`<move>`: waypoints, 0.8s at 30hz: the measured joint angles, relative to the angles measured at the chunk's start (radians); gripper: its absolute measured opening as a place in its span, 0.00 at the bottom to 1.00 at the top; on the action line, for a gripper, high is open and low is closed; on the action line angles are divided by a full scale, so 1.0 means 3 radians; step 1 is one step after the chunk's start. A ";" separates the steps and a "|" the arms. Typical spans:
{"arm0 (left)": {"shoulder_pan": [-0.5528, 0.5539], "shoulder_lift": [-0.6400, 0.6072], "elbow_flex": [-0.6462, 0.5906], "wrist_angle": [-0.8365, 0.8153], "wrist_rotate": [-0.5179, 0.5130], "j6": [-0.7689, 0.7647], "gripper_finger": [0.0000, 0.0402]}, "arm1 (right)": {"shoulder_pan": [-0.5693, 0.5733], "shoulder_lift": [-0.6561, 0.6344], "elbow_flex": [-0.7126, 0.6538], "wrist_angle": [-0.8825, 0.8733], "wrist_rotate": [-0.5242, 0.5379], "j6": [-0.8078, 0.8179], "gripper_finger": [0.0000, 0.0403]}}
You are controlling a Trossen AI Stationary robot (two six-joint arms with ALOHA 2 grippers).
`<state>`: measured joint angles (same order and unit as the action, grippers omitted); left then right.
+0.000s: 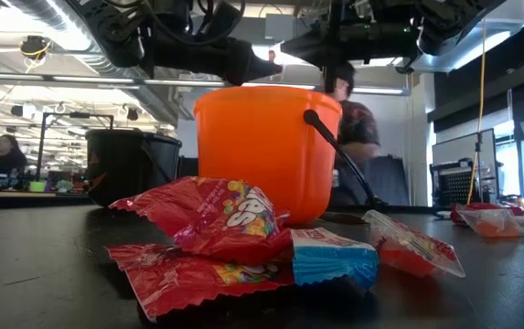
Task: Sort candy
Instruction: Put the transparent candy into the pink bucket
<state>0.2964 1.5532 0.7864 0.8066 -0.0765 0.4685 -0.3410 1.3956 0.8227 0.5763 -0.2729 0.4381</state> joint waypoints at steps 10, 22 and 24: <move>-0.0071 0.0000 0.0001 -0.0009 -0.0052 0.0055 0.48 | 0.0004 0.0127 0.0000 0.0012 0.0054 0.0008 0.00; -0.0071 0.0000 0.0004 -0.0180 -0.0211 0.0122 0.35 | 0.0003 0.0200 0.0000 0.0125 0.0023 0.0010 0.00; -0.0071 0.0000 0.0004 -0.0217 -0.0212 0.0122 0.32 | 0.0003 0.0200 0.0000 0.0118 0.0021 0.0011 0.00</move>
<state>0.2752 1.5532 0.7876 0.7414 -0.1402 0.5053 -0.3401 1.4555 0.8227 0.6115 -0.2668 0.4415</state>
